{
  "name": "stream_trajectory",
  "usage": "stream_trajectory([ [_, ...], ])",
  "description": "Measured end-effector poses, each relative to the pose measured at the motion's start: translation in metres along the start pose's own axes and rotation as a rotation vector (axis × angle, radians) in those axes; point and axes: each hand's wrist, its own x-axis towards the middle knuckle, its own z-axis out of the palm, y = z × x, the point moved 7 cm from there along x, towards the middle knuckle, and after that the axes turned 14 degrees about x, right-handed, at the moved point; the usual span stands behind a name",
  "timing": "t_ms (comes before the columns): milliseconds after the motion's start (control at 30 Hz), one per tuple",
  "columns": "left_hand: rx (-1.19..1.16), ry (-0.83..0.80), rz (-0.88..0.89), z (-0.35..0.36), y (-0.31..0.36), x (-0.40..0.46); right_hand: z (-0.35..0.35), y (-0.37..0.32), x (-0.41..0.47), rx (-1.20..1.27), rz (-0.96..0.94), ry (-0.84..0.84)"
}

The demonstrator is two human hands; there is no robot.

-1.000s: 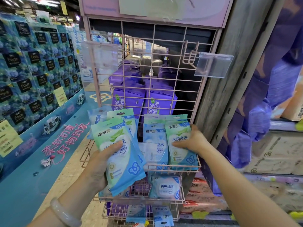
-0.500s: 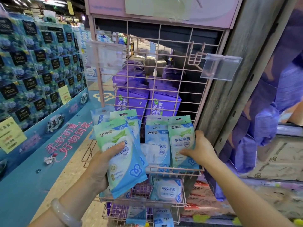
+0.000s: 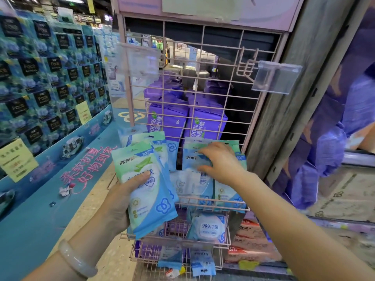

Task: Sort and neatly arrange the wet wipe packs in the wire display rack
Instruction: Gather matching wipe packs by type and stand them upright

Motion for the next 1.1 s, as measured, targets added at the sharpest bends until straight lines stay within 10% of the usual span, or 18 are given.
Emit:
stream_trajectory([
  [367, -0.001, 0.056, -0.004, -0.038, 0.003, -0.012, 0.012, -0.001, 0.012, -0.047, 0.019, -0.138],
  [533, -0.021, 0.089, 0.023, -0.05, 0.006, -0.016, -0.01, -0.027, 0.022, 0.39, 0.029, 0.105],
  [1100, -0.098, 0.103, 0.039, -0.058, 0.015, -0.021, 0.036, -0.052, 0.042, 1.17, 0.34, 0.086],
])
